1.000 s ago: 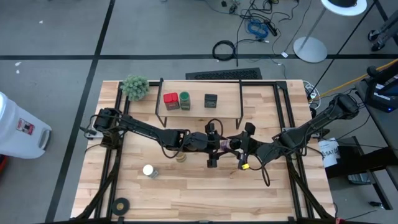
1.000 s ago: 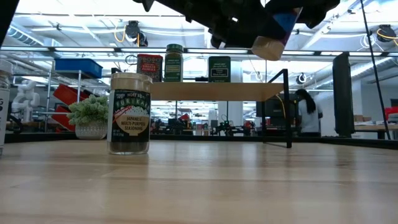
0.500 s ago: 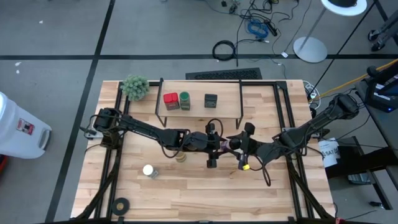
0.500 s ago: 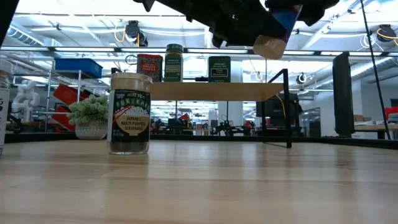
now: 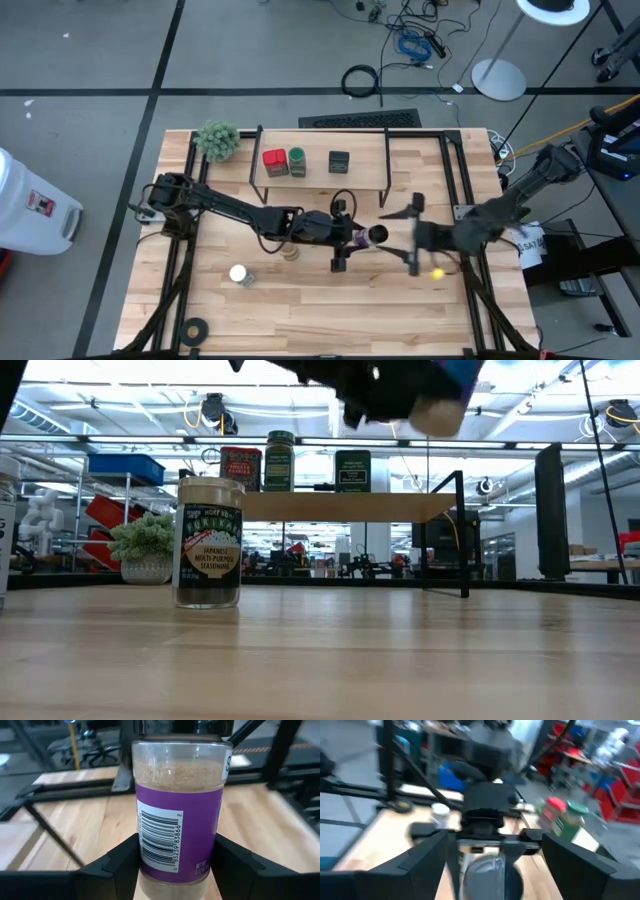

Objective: Shelf spices
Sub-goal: Put the black seasoning bottle on the shelf aligned with the other black seasoning can

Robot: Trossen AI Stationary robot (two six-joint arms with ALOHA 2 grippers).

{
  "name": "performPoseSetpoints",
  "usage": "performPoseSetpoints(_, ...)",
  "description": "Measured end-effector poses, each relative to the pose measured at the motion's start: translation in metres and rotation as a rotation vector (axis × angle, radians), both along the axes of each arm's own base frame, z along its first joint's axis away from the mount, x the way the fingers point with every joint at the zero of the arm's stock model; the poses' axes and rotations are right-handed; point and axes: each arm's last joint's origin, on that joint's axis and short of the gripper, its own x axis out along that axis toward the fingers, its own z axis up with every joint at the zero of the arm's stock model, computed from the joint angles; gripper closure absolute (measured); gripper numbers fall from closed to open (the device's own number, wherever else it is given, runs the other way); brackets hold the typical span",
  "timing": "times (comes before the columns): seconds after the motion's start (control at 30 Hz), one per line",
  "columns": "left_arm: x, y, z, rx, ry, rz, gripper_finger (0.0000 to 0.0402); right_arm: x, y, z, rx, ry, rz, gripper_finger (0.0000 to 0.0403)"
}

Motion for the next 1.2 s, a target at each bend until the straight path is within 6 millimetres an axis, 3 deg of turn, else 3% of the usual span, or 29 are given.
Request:
performPoseSetpoints(0.2, -0.013, -0.008, 0.029, -0.034, -0.075, -0.074, 0.0187, -0.036, 0.015, 0.007, 0.013, -0.007, 0.065, 0.0096)
performPoseSetpoints(0.33, -0.017, -0.011, 0.046, -0.072, -0.171, -0.111, 0.0187, -0.043, 0.024, -0.02, 0.027, 0.044, -0.022, 0.0096)
performPoseSetpoints(0.43, -0.017, -0.013, 0.055, -0.087, -0.248, -0.124, 0.0187, -0.042, 0.027, -0.05, 0.029, 0.049, -0.087, 0.0096)
performPoseSetpoints(0.5, -0.015, -0.013, 0.058, -0.099, -0.31, -0.14, 0.0187, -0.039, 0.028, -0.06, 0.035, 0.019, -0.117, 0.0096)
performPoseSetpoints(0.9, 0.005, -0.019, 0.039, -0.118, -0.473, -0.21, 0.0187, -0.027, 0.033, -0.048, 0.076, -0.131, 0.02, 0.0096)
performPoseSetpoints(1.2, 0.006, -0.017, 0.039, -0.096, -0.489, -0.208, 0.0187, -0.018, 0.026, -0.046, 0.083, -0.143, 0.055, 0.0096)
